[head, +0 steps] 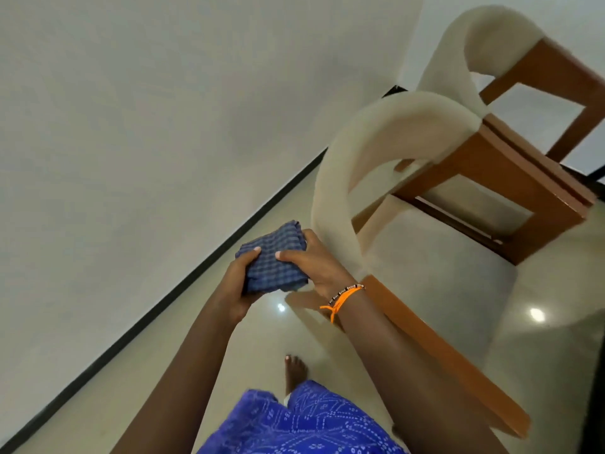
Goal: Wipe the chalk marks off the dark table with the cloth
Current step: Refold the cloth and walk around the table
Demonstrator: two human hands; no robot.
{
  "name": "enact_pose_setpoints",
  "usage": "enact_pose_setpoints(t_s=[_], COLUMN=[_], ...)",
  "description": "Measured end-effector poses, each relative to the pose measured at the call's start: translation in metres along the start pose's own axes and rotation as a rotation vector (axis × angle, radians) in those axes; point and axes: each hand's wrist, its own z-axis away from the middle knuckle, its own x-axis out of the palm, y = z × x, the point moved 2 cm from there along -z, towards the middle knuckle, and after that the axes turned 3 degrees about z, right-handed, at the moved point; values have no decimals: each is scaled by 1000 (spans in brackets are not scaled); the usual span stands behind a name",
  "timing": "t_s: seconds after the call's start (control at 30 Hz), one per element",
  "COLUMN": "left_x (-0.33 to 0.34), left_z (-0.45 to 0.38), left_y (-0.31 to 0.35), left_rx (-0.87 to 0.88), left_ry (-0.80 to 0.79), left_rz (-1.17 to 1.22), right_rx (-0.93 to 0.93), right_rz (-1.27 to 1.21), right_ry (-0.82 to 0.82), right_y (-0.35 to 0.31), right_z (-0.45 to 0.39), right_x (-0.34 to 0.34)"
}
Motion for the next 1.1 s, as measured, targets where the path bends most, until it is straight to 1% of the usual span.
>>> enact_pose_setpoints(t_s=[0.17,0.27,0.37,0.43,0.47,0.57,0.63,0.7,0.8,0.9,1.0,1.1], left_x=[2,9,17,21,24,32,49,72,113,160,224,300], left_z=[-74,-125,-182,-218,-235,-259,-296,-330,-373,-423,-480,-532], left_y=[68,106,155,194,211,240,271,290,299,304,316,335], left_rx=[14,-8,-12,-34,-54,-79,-144,-198,-277,-314,-313,-322], left_ry=[-89,-151,-196,-199,-205,-223,-260,-267,-304,-346,-395,-421], left_rz=[44,51,-21,-92,-134,-173,-202,-268,-352,-407,-409,-338], right_rx=[-72,-114,-131,-128,-132,-160,-152,-141,-121,-129,-173,-244], right_rz=[5,-70,-154,-158,-156,-100,-95,-101,-108,-186,-263,-265], right_ry=[147,256,381,457,480,483,549,611,688,757,831,817], right_y=[-62,-90,-126,-155,-167,-185,-212,-233,-252,-274,-303,-343], right_z=[-75,-122,-171,-203,-217,-238,-272,-299,-337,-379,-424,-461], right_x=[23,33,39,41,42,38,28,6,-33,-84,-148,-209])
